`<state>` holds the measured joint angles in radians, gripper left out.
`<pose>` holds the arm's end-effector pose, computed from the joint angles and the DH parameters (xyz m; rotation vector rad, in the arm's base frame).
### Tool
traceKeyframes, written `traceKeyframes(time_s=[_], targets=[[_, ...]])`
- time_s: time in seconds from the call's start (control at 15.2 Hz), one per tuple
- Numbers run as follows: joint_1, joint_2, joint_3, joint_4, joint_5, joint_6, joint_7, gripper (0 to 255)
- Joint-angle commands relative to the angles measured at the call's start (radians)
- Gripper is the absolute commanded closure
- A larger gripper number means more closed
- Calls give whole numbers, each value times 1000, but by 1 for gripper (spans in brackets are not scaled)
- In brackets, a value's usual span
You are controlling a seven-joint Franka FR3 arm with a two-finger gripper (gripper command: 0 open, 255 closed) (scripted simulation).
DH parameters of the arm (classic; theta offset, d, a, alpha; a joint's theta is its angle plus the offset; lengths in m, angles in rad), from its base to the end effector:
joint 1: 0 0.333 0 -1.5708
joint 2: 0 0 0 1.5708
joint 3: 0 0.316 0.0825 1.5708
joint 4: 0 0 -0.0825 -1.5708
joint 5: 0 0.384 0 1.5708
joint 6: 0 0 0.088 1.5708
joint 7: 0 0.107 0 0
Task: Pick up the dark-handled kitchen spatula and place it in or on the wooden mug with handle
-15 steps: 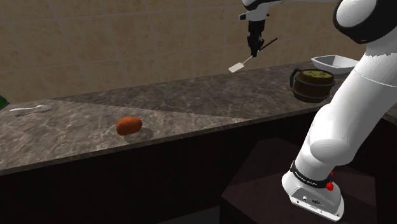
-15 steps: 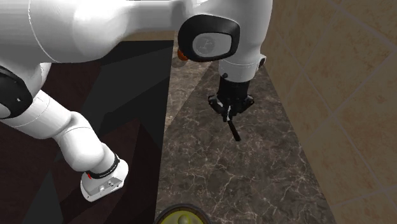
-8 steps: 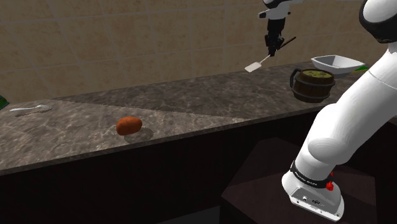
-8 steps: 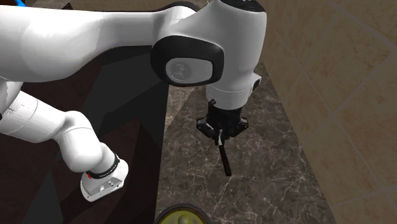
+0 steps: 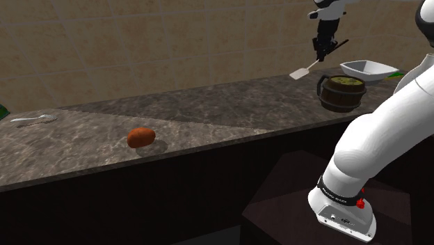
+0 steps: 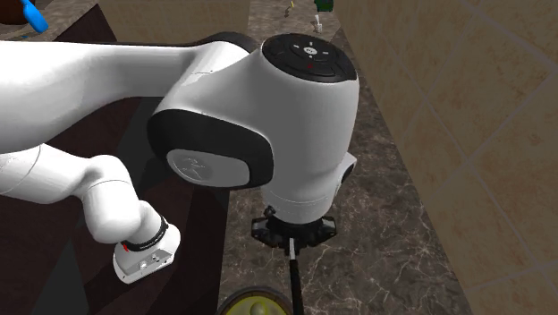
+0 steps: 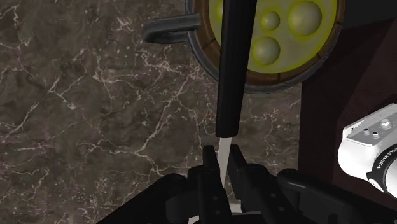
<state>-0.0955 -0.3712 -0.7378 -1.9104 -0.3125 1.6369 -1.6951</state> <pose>0.2561 -0.4054 0.6015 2.7906 1.3744 -0.0919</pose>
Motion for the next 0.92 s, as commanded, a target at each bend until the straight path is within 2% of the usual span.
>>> traceKeyframes(time_s=[0.0, 0.53, 0.86], targets=[[-12, -1, -31, 17, -9, -7, -46, 255], [-54, -3, -176, 72, -43, -11, -237, 255], [-61, -14, -183, 13, -55, 40, -229, 255]])
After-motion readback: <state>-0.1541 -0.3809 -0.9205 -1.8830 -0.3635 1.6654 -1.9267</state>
